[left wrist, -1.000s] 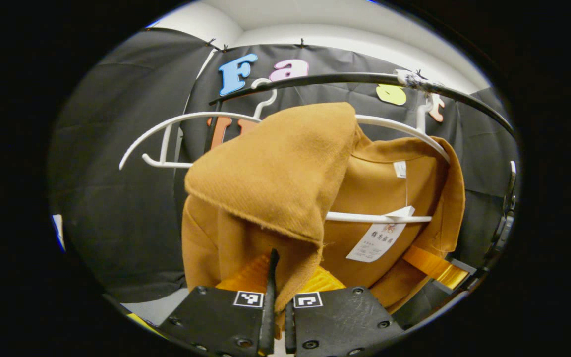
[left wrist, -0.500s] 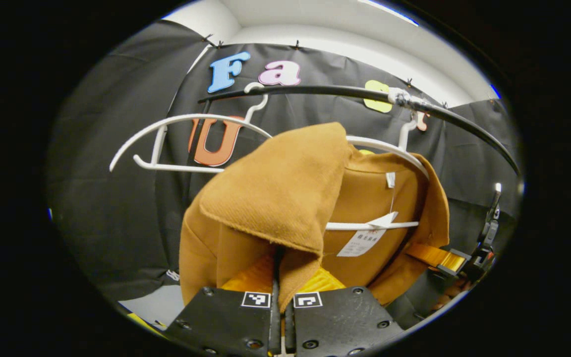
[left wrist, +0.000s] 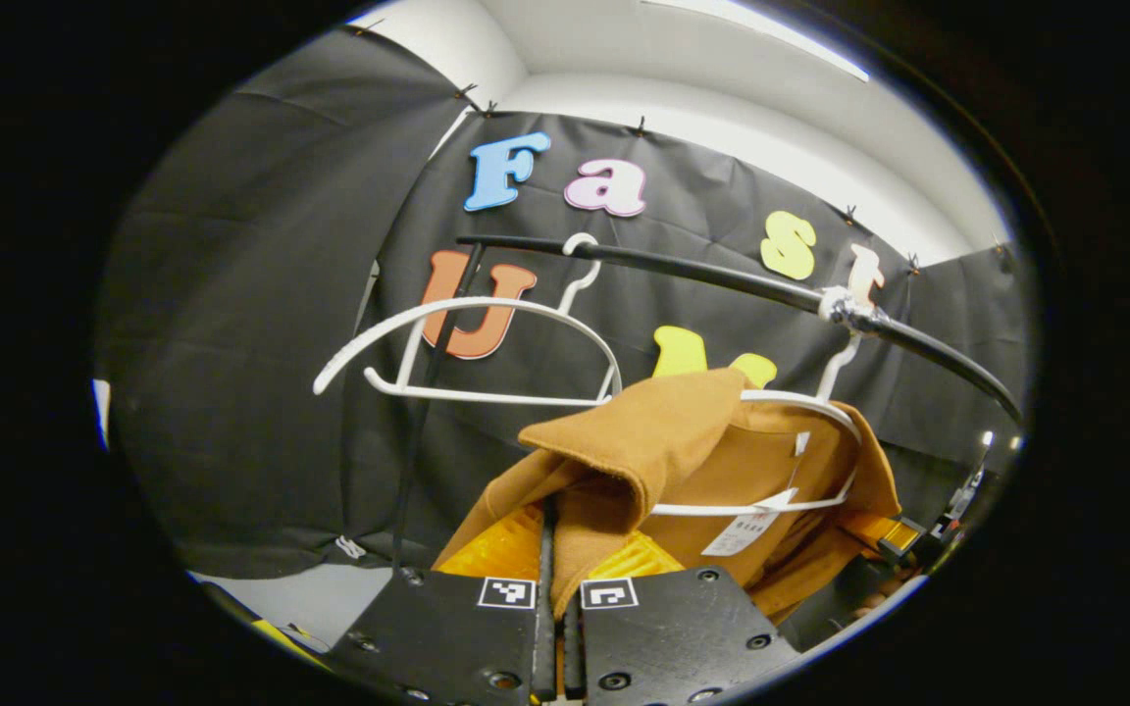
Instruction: Grasp the clothes on the hanger with both hands and then place them into the laundry hamper below.
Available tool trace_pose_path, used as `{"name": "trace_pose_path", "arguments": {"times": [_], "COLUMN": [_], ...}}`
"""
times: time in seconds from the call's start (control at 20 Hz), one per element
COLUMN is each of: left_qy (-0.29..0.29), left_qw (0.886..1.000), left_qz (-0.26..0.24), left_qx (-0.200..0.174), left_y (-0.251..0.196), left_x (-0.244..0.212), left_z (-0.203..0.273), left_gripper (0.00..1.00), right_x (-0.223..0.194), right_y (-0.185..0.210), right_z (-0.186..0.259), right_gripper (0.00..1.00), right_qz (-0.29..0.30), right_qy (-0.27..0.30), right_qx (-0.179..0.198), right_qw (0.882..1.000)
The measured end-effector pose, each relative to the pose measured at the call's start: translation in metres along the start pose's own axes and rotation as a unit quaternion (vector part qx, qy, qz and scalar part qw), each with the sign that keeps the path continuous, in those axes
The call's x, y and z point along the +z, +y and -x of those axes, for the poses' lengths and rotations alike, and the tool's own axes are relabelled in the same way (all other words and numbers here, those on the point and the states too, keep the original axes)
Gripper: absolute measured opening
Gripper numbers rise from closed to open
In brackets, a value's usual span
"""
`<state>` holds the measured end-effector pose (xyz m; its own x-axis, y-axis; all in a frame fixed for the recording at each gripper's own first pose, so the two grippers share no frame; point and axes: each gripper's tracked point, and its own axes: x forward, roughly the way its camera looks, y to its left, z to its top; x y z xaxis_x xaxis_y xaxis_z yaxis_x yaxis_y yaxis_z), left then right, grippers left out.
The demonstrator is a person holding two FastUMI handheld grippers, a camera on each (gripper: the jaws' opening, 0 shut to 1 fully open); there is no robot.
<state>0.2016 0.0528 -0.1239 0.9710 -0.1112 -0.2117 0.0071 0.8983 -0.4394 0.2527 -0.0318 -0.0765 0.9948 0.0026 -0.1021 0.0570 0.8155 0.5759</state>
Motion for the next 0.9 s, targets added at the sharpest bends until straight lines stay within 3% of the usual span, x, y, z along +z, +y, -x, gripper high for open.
{"name": "trace_pose_path", "arguments": {"times": [0.45,0.9], "left_qy": [-0.025,-0.018], "left_qw": [1.000,0.999], "left_qz": [0.016,0.036], "left_qx": [0.001,-0.022], "left_y": [0.016,0.020], "left_x": [0.036,0.049], "left_z": [0.005,-0.008], "left_gripper": [0.03,0.03], "right_x": [0.037,0.061], "right_y": [0.002,0.010], "right_z": [-0.016,-0.032], "right_gripper": [0.06,0.06], "right_qz": [-0.072,-0.122], "right_qy": [-0.012,-0.001], "right_qx": [0.037,0.084], "right_qw": [0.997,0.989]}}
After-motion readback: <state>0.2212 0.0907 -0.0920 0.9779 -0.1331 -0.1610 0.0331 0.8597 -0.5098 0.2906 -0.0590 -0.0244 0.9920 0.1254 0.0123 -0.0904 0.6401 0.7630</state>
